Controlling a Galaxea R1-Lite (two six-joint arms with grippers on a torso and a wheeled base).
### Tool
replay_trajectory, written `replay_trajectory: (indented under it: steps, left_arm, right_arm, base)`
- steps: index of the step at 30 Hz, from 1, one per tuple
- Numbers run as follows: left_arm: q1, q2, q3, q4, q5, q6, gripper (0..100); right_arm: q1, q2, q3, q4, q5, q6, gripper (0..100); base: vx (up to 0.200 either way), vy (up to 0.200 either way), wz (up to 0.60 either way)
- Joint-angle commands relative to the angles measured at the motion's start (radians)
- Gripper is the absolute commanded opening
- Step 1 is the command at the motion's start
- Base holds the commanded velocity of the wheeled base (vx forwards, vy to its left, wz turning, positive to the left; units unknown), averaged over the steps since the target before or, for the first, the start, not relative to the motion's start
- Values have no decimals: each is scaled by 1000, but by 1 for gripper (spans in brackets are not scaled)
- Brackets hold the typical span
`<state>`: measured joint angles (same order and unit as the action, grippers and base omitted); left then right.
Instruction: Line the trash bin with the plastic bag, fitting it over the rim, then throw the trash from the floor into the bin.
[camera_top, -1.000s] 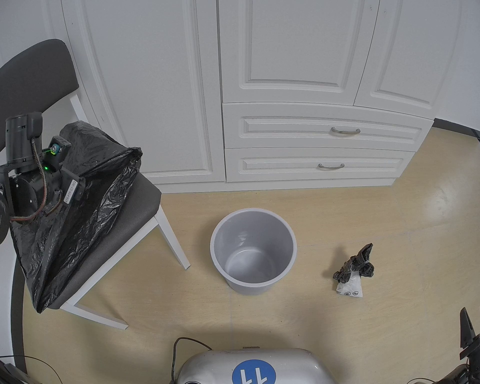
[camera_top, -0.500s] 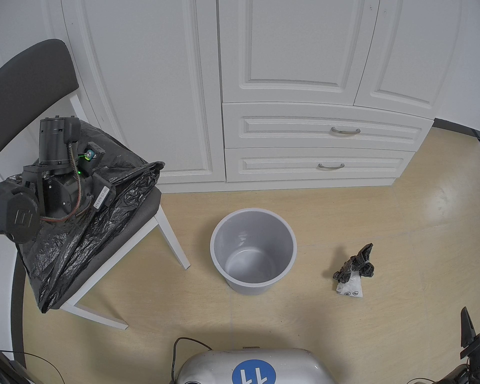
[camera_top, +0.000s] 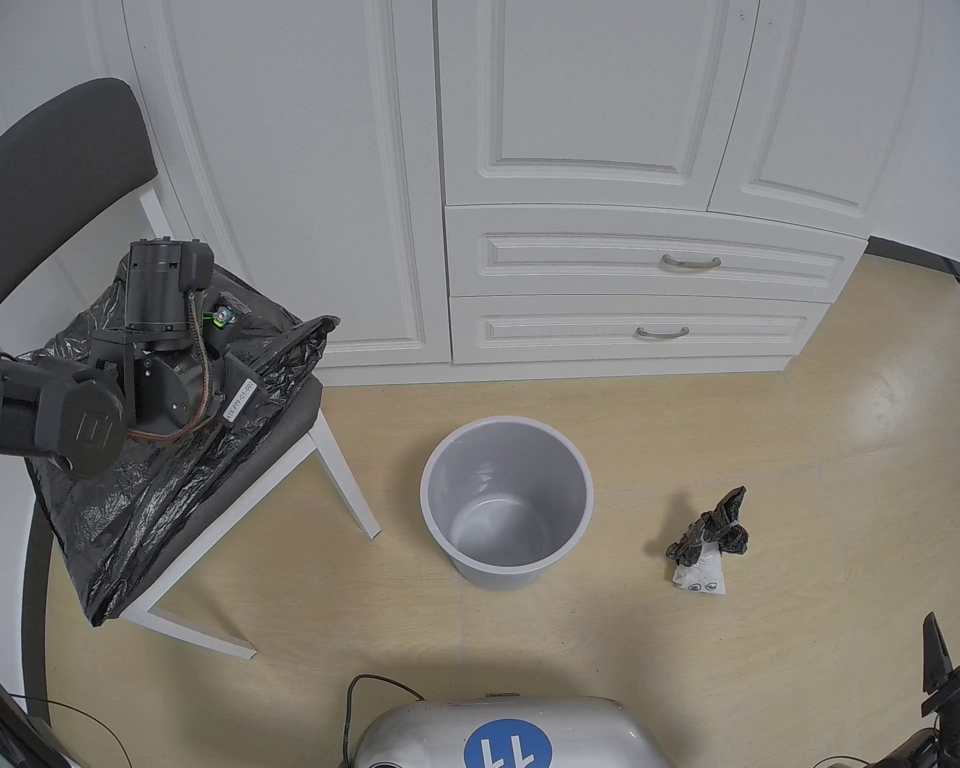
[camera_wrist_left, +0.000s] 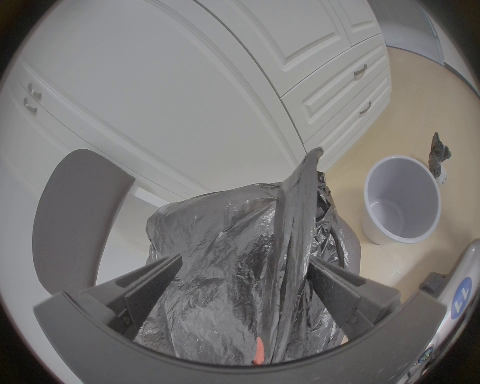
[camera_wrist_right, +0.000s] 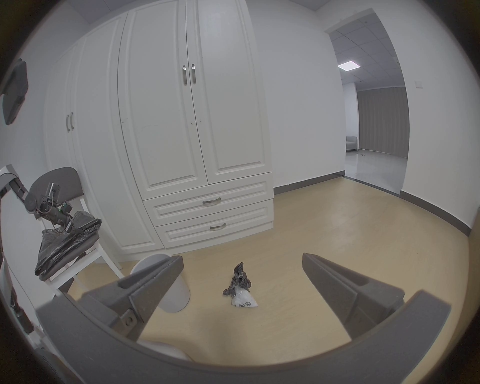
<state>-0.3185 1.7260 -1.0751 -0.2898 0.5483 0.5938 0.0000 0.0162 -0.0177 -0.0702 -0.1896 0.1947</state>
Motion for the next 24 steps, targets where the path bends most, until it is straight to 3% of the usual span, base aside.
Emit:
replay_trajectory:
  steps: [1,24]
  left_arm:
    - [-8,26,-8,0,1,-2,100]
    - [32,101,-229,3,22,9,100]
  right_arm:
    - [0,-16,13,0,-7,0,100]
    - [0,-16,13,0,-18,2,100]
  base:
    - [0,0,0]
    - [0,0,0]
